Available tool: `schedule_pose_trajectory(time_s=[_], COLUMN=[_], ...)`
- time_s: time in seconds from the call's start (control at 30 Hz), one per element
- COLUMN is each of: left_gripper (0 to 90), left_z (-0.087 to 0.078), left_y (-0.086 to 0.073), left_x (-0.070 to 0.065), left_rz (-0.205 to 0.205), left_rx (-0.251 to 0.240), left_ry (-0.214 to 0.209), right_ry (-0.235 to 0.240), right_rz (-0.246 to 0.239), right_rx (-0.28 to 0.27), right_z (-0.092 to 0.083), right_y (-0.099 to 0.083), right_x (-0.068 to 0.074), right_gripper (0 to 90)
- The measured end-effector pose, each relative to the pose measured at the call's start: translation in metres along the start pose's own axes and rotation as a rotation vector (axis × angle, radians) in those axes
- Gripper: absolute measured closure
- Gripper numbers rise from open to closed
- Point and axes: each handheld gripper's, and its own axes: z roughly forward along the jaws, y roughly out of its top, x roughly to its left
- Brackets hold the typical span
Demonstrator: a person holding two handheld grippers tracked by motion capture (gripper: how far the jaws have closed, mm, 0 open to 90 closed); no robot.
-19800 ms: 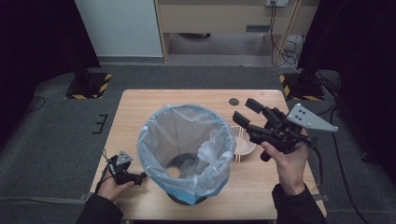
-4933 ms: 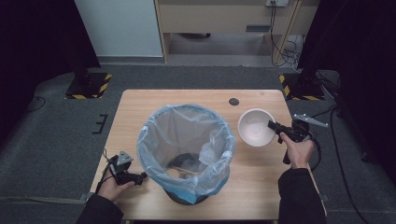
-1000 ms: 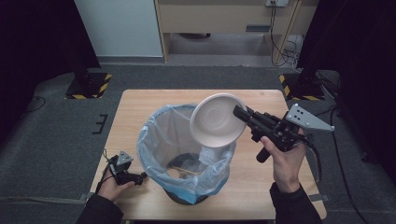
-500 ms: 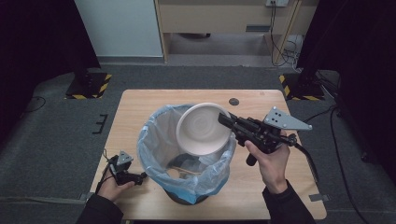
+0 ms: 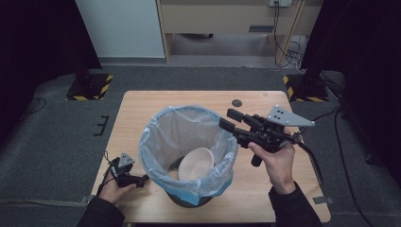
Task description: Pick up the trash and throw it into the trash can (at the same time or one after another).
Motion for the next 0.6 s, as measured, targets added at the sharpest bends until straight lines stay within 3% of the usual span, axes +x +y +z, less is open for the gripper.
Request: schedule_pose_trajectory(time_s=[0.13,0.27,0.43,0.6], left_gripper=[0.0,0.0,0.0,0.0], left_z=[0.000,0.000,0.000,0.000], left_y=[0.000,0.000,0.000,0.000], left_x=[0.000,0.000,0.000,0.000], left_rz=[0.000,0.000,0.000,0.000], left_rx=[0.000,0.000,0.000,0.000], left_ry=[0.000,0.000,0.000,0.000], right_ry=[-0.098,-0.203,-0.296,-0.372], right_rz=[0.025,0.059,0.123,0.160], right_rx=[-0.073,-0.077,-0.024,0.108], right_z=[-0.018,-0.034,-0.043,-0.040], right_y=[0.007,0.004,-0.014,-0.045], right_x=[-0.020,-0.047,-0.083,-0.113], right_gripper=[37.0,31.7,29.4,29.1])
